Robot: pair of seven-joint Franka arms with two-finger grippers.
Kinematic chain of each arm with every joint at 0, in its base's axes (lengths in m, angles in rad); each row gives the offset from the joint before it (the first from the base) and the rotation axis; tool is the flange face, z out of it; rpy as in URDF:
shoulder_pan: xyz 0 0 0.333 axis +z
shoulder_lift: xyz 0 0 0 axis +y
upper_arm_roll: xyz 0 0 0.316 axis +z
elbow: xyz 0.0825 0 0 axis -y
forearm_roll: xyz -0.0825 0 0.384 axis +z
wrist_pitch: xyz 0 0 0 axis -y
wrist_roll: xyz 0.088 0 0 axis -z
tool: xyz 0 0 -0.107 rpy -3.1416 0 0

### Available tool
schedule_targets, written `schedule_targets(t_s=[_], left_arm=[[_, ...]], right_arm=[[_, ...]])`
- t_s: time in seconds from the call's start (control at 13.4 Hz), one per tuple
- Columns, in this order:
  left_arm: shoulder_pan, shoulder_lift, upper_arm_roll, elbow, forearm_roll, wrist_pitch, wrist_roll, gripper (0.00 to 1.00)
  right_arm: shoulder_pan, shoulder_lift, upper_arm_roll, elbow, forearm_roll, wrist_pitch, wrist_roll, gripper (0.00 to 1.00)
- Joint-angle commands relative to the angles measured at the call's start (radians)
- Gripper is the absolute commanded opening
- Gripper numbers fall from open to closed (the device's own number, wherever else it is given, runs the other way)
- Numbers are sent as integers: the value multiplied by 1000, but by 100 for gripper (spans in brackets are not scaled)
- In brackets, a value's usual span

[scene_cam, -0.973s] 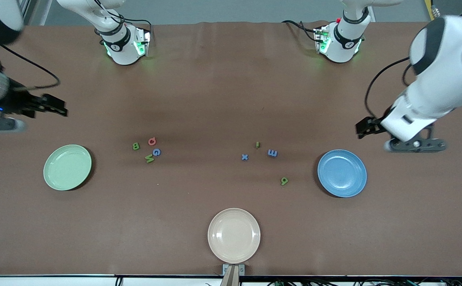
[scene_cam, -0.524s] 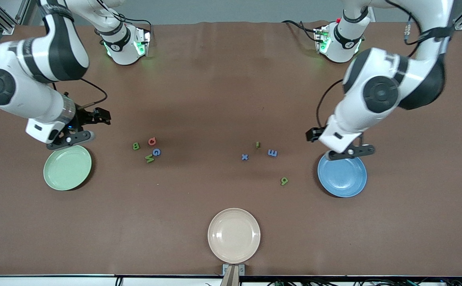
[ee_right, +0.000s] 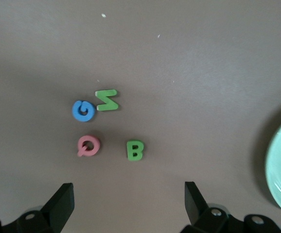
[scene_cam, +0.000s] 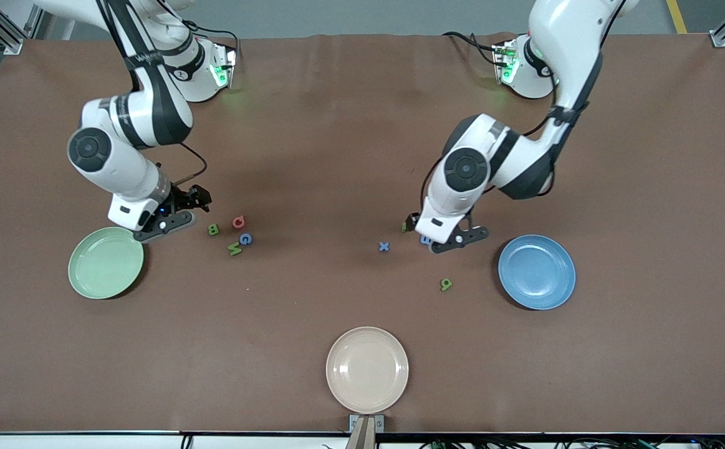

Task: Sort upper and lower case letters into plates
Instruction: 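Grasp green B with the right gripper while the left gripper grasps n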

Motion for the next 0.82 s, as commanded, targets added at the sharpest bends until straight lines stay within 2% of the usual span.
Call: schedule_targets(t_s=[0.0, 0.22, 0.52, 0.67, 0.75], left_arm=[[-25, 58, 7, 6, 2, 60, -23, 92], [-63, 130, 9, 6, 6, 169, -73, 85], [-91, 164, 10, 6, 8, 184, -86, 76], [-91, 166, 12, 8, 8, 184, -86, 68], [-91, 169, 13, 9, 8, 184, -84, 63]], right_arm=[[6, 95, -6, -23, 8, 121, -18, 100], [14, 170, -6, -31, 6, 200, -18, 100], [20, 219, -5, -34, 8, 234, -19, 98], [23, 228, -5, -36, 8, 238, -19, 91], [23, 230, -5, -36, 8, 238, -21, 84]])
